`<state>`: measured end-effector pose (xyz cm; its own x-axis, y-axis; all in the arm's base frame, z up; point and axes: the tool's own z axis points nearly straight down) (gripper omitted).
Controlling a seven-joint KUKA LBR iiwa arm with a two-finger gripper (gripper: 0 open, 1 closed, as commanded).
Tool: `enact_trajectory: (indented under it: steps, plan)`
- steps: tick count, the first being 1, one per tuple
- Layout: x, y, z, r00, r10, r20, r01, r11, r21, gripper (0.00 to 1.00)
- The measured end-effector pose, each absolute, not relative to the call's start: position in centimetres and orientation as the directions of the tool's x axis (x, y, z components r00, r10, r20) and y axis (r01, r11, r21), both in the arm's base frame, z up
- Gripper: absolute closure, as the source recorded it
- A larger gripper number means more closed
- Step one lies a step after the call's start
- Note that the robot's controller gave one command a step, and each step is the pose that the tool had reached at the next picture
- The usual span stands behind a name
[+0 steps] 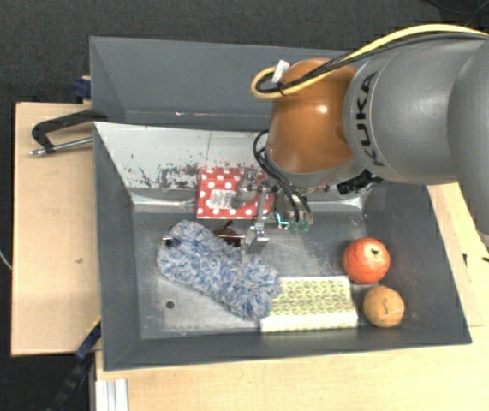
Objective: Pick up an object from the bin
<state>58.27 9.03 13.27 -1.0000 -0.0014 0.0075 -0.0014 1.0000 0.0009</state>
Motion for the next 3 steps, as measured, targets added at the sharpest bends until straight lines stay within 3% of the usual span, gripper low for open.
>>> enact_trajectory:
  steps: [1,2,3]
  plan:
    - [57.8,9.2,12.8,-1.000,0.004,-0.013,0.004,1.000,0.002,0.00]
    - [53.8,10.6,7.7,-1.000,0.013,-0.009,0.013,1.000,0.004,0.00]
    - [52.9,10.7,12.1,-1.000,-0.001,-0.005,-0.001,1.000,0.002,0.00]
